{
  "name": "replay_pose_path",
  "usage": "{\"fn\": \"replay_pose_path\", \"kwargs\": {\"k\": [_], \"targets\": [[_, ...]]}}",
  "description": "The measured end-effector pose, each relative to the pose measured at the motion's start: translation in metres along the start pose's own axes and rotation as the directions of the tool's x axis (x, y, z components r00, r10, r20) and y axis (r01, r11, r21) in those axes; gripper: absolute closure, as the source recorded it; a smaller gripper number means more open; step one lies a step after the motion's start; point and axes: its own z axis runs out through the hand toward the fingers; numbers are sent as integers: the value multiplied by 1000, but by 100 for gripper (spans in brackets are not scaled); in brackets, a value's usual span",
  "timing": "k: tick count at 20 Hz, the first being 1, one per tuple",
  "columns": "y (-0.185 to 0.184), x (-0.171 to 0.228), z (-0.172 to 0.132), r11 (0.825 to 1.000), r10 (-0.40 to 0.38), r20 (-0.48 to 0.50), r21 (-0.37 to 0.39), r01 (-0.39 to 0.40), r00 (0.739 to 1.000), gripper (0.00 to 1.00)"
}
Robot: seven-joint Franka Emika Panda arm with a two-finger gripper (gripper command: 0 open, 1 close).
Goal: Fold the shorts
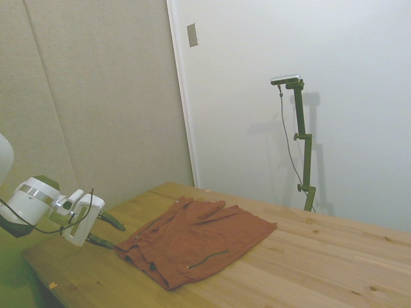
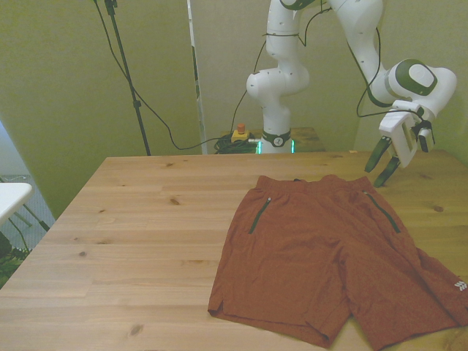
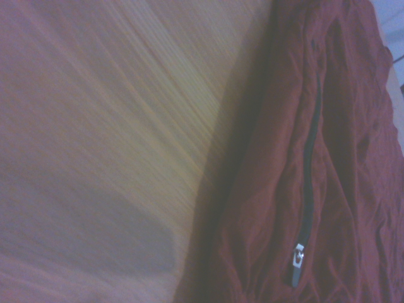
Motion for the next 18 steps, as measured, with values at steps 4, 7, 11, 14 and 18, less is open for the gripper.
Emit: {"fn": "replay_pose_path", "kwargs": {"k": [4,7,11,14,18], "targets": [[9,2,18,999,-1,-3,-49,1,1000,0],[12,5,26,998,4,-1,-62,-4,1000,100],[12,5,27,998,4,0,-59,-4,1000,100],[13,4,27,999,4,2,-54,-4,1000,100],[15,2,33,999,4,12,-49,-4,1000,100]]}}
